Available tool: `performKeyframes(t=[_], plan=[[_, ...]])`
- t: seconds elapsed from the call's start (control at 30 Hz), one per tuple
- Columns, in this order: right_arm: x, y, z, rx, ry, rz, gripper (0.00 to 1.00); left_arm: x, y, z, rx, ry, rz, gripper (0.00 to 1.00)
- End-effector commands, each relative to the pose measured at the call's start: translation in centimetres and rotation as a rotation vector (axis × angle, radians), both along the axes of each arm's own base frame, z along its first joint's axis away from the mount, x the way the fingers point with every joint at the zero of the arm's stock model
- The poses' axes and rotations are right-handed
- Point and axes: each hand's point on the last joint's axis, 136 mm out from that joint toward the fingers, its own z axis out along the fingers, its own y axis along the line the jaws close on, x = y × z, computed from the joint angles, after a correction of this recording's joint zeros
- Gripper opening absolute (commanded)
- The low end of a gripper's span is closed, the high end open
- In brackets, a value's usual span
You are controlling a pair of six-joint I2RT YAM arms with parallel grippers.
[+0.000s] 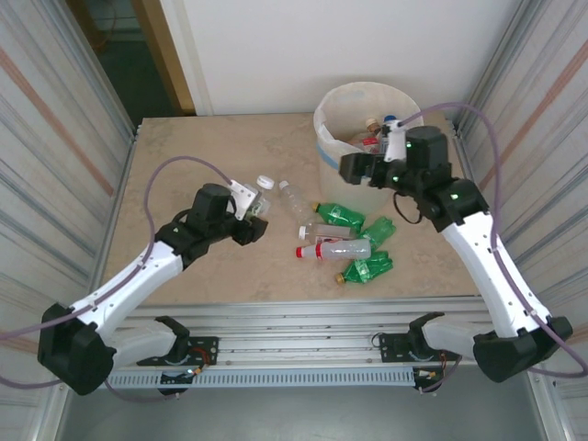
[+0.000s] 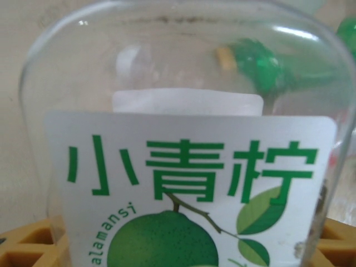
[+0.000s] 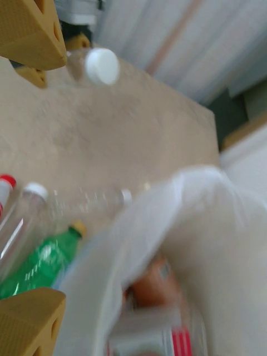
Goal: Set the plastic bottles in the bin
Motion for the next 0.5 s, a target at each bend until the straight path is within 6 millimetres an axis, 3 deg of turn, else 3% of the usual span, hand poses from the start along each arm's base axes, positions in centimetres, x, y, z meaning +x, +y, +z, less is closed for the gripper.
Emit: performKeyframes(t=[0.0, 0.47], plan=[[-0.3, 4.5, 0.4, 0.069, -0.013, 0.131, 1.00, 0.6, -0.7, 3.1, -0.151, -0.068, 0.029, 0.44], [-3.5, 16.5, -2.0, 0.144, 0.054, 0.480, 0.90, -0.5, -0.5, 6.9, -0.341, -0.178, 0.039, 0.44]])
